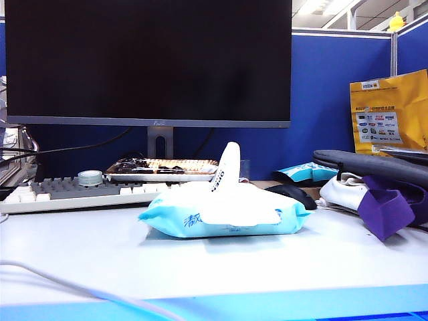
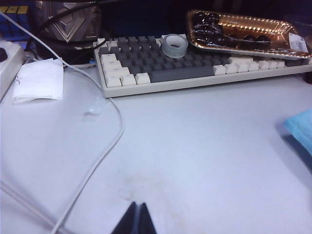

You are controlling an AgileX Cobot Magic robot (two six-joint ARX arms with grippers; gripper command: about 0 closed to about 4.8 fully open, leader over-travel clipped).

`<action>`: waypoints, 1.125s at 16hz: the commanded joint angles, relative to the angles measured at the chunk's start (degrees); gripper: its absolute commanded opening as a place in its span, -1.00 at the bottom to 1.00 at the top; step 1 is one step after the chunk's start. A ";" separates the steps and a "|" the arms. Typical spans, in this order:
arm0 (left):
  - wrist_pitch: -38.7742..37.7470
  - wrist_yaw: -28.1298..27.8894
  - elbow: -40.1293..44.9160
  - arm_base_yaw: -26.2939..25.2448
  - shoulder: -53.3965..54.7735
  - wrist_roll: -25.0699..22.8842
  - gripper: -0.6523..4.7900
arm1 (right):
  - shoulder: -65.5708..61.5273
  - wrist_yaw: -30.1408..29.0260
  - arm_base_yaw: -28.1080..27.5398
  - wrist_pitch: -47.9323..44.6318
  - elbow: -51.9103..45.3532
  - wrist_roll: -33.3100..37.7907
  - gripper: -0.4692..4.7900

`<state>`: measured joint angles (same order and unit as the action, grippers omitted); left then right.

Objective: Pull out a wet wipe from the sky blue wet wipes packet and place it on the table.

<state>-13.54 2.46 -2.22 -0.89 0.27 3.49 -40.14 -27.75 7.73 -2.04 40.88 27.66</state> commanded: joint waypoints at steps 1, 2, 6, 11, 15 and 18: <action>-0.57 0.31 0.33 0.00 -0.17 -0.02 -0.77 | -3.61 -12.83 0.33 -8.61 0.48 11.93 -0.84; -0.57 0.20 0.33 0.00 -0.17 -0.02 -0.78 | -3.98 -13.14 0.33 -8.70 0.48 13.53 -0.84; -0.55 0.17 0.33 0.00 -0.17 -0.02 -0.77 | -13.09 -12.26 4.28 -0.09 4.04 7.74 -0.84; -0.57 0.22 0.33 0.00 -0.17 -0.02 -0.77 | -36.39 10.84 20.98 18.99 26.58 -10.40 -0.84; -0.57 0.20 0.33 -0.02 -0.17 -0.02 -0.77 | -47.47 18.91 23.12 22.51 36.20 -13.03 -0.84; -0.57 0.20 0.33 -0.02 -0.17 -0.02 -0.77 | -52.46 23.87 23.63 23.28 37.99 -14.38 -0.84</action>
<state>-13.52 2.46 -2.22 -0.89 0.27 3.49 -92.07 -5.54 31.27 21.06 78.54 13.67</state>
